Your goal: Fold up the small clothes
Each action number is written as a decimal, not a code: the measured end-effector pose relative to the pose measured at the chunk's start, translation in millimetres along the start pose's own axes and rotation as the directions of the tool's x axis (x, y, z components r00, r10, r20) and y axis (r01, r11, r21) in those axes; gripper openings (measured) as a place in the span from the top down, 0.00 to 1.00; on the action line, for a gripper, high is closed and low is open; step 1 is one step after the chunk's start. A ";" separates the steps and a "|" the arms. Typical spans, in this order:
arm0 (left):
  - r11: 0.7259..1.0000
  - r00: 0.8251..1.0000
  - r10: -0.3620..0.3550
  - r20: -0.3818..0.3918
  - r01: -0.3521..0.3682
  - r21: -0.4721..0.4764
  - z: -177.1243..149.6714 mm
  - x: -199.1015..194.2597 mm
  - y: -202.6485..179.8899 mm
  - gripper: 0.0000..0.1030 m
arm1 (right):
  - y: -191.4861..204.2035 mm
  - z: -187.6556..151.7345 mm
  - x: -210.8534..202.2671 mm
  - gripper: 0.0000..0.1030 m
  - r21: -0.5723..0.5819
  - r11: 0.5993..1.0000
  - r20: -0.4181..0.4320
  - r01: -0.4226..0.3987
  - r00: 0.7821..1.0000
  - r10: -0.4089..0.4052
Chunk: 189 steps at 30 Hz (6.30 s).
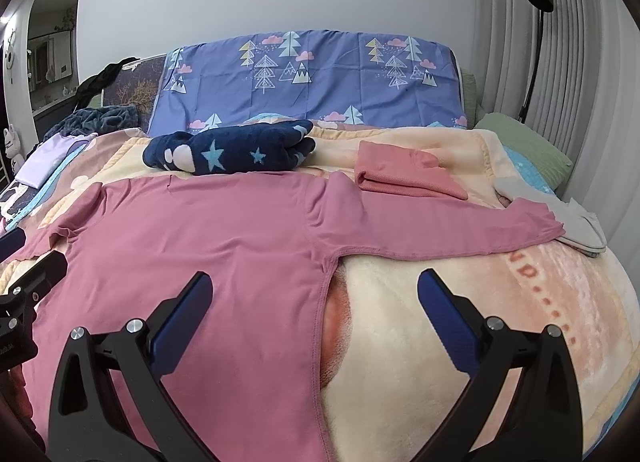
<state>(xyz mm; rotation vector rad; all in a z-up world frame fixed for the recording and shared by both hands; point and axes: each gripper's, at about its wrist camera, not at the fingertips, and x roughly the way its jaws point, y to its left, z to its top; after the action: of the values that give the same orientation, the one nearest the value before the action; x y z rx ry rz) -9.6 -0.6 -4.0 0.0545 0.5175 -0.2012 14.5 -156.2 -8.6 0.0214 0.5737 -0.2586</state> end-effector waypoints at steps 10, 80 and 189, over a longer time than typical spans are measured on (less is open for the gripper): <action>0.998 0.998 0.063 -0.015 -0.063 0.031 -0.1 1.1 -0.4 0.02 | 2.0 0.3 0.1 0.01 -0.010 1.000 0.005 -0.001 1.000 0.001; 0.993 0.985 0.100 -0.138 -0.108 -0.055 -24.9 26.1 64.4 0.02 | 41.7 3.0 16.9 0.01 -0.103 0.994 -0.030 -0.037 0.999 0.034; 0.919 0.905 0.200 -0.376 -0.306 -0.247 -12.5 154.9 201.8 0.46 | 10.1 35.3 205.7 0.67 0.109 0.937 -0.328 -0.331 0.878 0.349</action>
<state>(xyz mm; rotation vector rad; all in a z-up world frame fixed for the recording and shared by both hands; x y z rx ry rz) 157.2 170.7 -91.4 -0.1438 0.8810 0.1531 202.2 -198.1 -90.4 0.2189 0.8991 0.0798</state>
